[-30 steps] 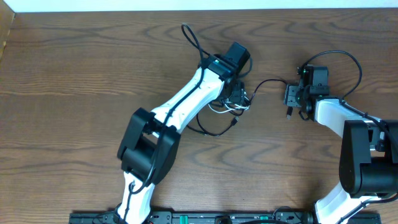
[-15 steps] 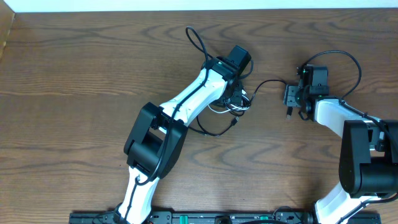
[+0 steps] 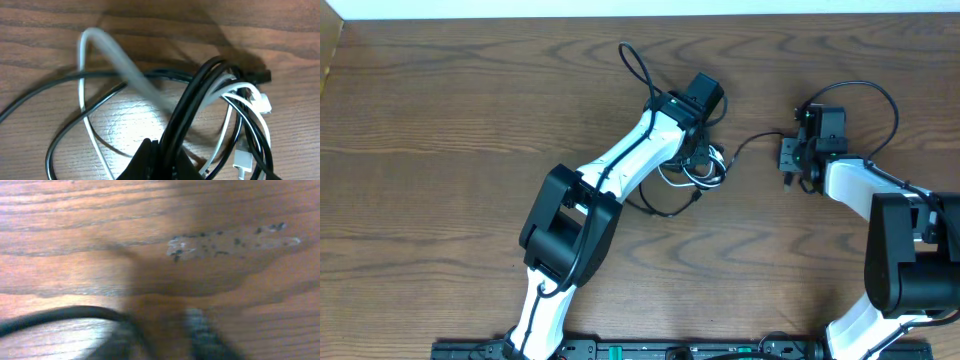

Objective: Untangle cables

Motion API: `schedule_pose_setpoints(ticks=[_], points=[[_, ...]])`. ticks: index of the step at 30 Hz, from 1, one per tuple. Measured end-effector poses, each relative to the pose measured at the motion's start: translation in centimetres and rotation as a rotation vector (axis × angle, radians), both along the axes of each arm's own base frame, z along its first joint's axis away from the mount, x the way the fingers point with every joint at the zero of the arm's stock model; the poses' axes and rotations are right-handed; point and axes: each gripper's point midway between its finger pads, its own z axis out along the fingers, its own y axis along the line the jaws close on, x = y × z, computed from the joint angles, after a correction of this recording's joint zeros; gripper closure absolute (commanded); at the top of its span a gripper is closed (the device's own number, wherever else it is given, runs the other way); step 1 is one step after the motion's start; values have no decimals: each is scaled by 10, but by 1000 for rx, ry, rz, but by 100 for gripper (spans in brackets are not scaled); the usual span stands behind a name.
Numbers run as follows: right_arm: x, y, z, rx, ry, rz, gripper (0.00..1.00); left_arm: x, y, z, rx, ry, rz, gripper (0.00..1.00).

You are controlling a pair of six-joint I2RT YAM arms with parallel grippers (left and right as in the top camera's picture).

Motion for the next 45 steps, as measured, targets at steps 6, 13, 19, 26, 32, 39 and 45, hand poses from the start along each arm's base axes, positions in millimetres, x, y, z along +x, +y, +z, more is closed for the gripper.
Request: schedule_pose_setpoints(ticks=[6, 13, 19, 26, 32, 39, 45], points=[[-9, 20, 3, 87, 36, 73, 99, 0, 0, 2, 17, -15, -93, 93], [-34, 71, 32, 336, 33, 265, 99, 3, -2, 51, -18, -123, -194, 93], [-39, 109, 102, 517, -114, 444, 99, 3, -2, 102, -55, -237, -262, 92], [-55, 133, 129, 663, -137, 564, 99, 1, -2, 104, -51, -238, -289, 93], [-67, 146, 137, 742, -119, 623, 99, 1, -2, 103, -43, -243, -319, 92], [-73, 146, 129, 732, -77, 612, 99, 0, -2, 103, -23, -255, -393, 92], [-63, 111, 95, 528, -3, 407, 99, -6, 2, 100, -18, -224, -417, 92]])
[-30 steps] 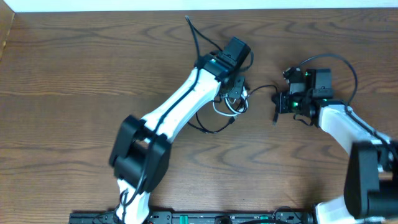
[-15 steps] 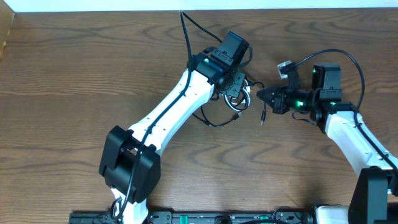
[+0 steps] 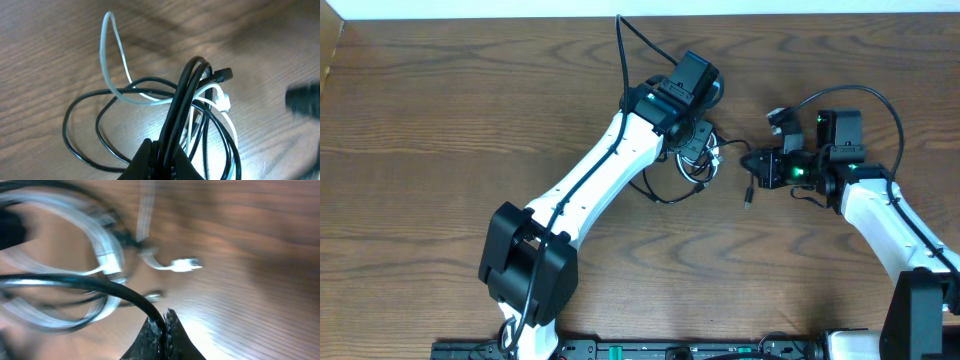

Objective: Untangle cables

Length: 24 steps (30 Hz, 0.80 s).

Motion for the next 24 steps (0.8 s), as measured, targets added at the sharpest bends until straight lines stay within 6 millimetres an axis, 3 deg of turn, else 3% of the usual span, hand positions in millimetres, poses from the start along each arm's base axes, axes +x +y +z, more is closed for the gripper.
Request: schedule_pose_setpoints(ticks=[6, 12, 17, 24], points=[[10, -37, -19, -162, 54, -208, 99, -13, -11, 0, -63, 66, -42, 92], [11, -48, -23, -206, 76, -280, 99, -21, -20, 2, -123, 107, -71, 93], [9, -39, -24, -221, 69, -254, 99, -21, -20, 5, -179, 143, -73, 93], [-1, -2, -23, -225, 49, -134, 99, -7, -9, 10, -240, 155, -38, 92]])
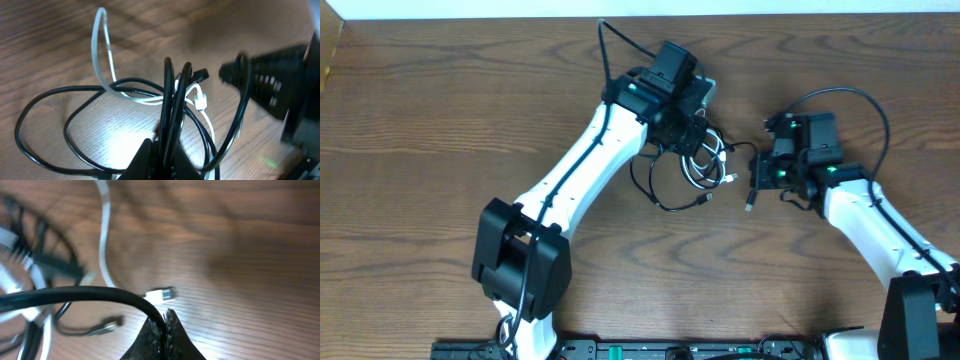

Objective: Untangle cables

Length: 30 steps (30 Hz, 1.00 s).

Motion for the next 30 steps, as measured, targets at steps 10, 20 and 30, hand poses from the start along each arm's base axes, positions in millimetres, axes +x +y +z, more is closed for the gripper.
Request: schedule_pose_setpoints(ticks=[10, 20, 30], points=[[-15, 47, 9, 102, -8, 165, 96, 18, 15, 11, -120, 50, 74, 93], [-13, 67, 49, 383, -82, 308, 99, 30, 35, 23, -256, 145, 165, 93], [-16, 66, 60, 465, -87, 342, 57, 33, 30, 34, -360, 283, 312, 92]])
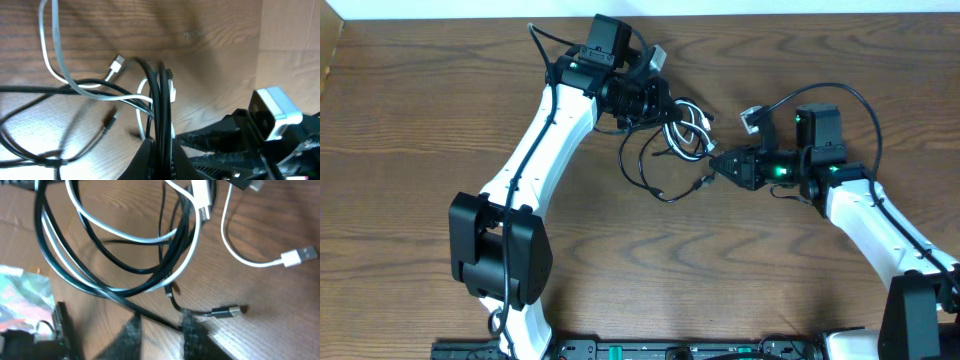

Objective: Untangle cables

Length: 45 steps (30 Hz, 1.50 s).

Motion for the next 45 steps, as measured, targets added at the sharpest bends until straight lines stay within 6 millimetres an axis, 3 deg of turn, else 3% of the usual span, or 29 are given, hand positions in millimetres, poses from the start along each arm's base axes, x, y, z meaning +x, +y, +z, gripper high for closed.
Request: schedule_pose_setpoints(ticks=[2, 5, 10, 15, 26, 32, 36, 45], points=[[2, -5, 2, 14, 4, -9, 37, 2, -1, 2, -14, 28, 37, 93], [2, -12, 9, 55, -16, 8, 25, 4, -1, 3, -33, 109, 120, 93], [-10, -3, 23, 131, -73, 116, 19, 6, 3, -2, -32, 257, 284, 92], [-18, 2, 32, 177, -116, 183, 19, 4, 13, -12, -3, 441, 489, 92], [-10, -7, 8, 50, -61, 96, 33, 6, 29, -24, 42, 585, 748, 92], [-12, 7, -5, -30, -42, 84, 39, -4, 34, -30, 65, 696, 846, 93], [-5, 13, -16, -119, -24, 14, 51, -17, 38, -35, 99, 788, 904, 92], [12, 21, -22, -204, -26, -140, 57, -27, 33, -32, 77, 900, 939, 92]])
